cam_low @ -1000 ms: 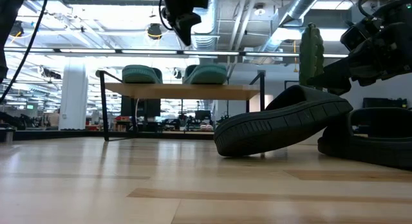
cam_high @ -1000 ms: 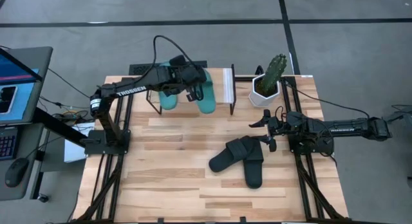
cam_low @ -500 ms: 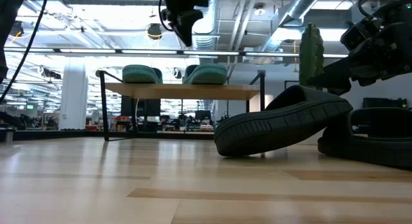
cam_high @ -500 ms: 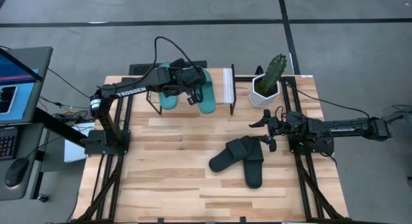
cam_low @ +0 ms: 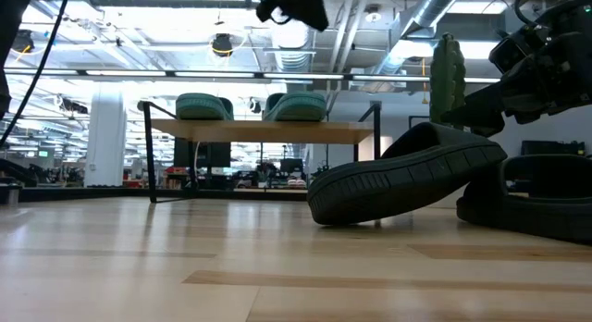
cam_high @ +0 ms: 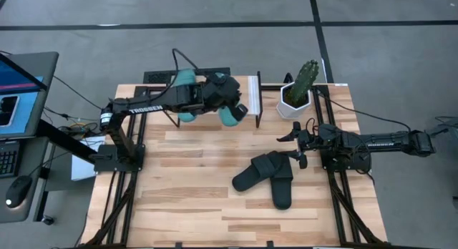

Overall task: Pick and place slides into the shelf
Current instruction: Put the light blue slide on the shelf

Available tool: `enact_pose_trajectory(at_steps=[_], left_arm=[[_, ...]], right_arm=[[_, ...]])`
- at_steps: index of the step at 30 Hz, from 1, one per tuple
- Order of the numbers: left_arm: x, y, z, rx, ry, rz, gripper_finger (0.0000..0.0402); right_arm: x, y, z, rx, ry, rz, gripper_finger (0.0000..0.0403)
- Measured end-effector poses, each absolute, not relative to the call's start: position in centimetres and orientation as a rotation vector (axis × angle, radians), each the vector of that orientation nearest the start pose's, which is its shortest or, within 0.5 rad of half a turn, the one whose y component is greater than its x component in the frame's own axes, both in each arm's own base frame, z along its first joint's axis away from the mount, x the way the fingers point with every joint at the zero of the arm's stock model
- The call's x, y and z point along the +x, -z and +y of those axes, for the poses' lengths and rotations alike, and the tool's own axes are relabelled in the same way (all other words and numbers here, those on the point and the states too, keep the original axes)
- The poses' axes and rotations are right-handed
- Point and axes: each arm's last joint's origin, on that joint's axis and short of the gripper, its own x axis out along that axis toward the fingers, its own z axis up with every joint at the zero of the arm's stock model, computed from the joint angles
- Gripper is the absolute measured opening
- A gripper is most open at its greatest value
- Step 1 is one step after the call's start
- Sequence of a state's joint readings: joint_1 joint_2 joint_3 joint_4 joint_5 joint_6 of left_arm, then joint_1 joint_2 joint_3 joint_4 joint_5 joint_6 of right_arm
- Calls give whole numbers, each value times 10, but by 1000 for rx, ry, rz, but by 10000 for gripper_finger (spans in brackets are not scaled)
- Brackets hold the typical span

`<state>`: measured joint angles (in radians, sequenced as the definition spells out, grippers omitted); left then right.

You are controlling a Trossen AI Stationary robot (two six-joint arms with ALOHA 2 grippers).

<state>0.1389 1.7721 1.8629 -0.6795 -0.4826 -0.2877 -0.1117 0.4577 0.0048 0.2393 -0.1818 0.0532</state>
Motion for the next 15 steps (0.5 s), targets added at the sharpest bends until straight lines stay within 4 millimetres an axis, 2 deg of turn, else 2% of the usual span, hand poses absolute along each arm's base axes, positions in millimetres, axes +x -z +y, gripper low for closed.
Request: enact_pose_trajectory(at_steps=[9, 15], left_arm=[[388, -402, 63, -181, -803, 343, 43], [383, -404, 68, -196, -1063, 244, 43]], right_arm=[[124, -146, -9, 84, -64, 213, 249], [124, -146, -9, 84, -64, 214, 249]])
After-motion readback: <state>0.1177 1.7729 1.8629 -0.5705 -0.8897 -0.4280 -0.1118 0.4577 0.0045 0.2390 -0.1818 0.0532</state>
